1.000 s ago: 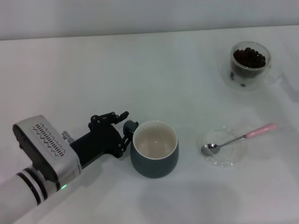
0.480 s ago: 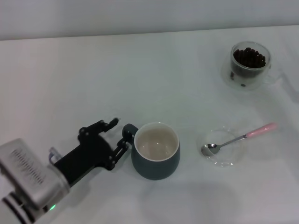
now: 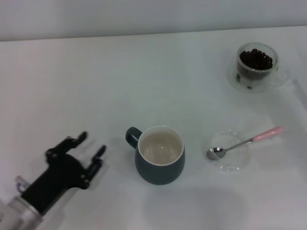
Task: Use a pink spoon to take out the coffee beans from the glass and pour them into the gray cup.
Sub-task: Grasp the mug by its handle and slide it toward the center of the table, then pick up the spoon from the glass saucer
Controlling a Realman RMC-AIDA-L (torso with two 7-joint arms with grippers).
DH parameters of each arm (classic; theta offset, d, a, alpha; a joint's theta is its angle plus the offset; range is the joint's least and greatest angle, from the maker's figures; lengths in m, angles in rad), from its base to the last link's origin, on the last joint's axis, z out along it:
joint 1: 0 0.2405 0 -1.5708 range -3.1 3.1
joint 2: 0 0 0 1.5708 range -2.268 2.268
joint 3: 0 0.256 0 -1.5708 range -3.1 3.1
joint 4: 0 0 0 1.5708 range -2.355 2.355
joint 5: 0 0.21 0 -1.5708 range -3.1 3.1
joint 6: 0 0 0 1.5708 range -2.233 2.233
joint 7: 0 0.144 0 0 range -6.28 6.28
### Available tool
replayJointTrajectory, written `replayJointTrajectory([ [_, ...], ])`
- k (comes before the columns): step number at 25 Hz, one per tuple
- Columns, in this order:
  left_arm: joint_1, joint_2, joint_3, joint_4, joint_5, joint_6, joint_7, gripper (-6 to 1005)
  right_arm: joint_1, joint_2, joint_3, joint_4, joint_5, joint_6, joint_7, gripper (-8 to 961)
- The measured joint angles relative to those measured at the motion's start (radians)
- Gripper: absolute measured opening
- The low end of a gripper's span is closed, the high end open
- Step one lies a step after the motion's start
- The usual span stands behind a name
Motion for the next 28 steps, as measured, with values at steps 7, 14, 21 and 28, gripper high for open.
replayJointTrajectory([
  [7,0.062,0.001,-0.106,-0.031,-0.045,0.093,-0.023,515,-0.048,-0.002,-0.01,-0.003,-0.017,-0.001,0.176,854],
  [14,0.067,0.002,-0.151,-0.057,-0.132,0.152,-0.043,515,-0.097,-0.014,-0.03,-0.066,-0.187,0.006,0.61,854],
  [21,0.047,0.002,-0.152,-0.06,-0.228,0.209,-0.043,515,-0.121,-0.005,-0.031,0.016,-0.237,0.068,0.778,854],
  [28,0.03,0.002,-0.152,-0.065,-0.243,0.249,-0.043,515,-0.117,-0.005,-0.063,0.111,-0.241,0.091,0.83,854],
])
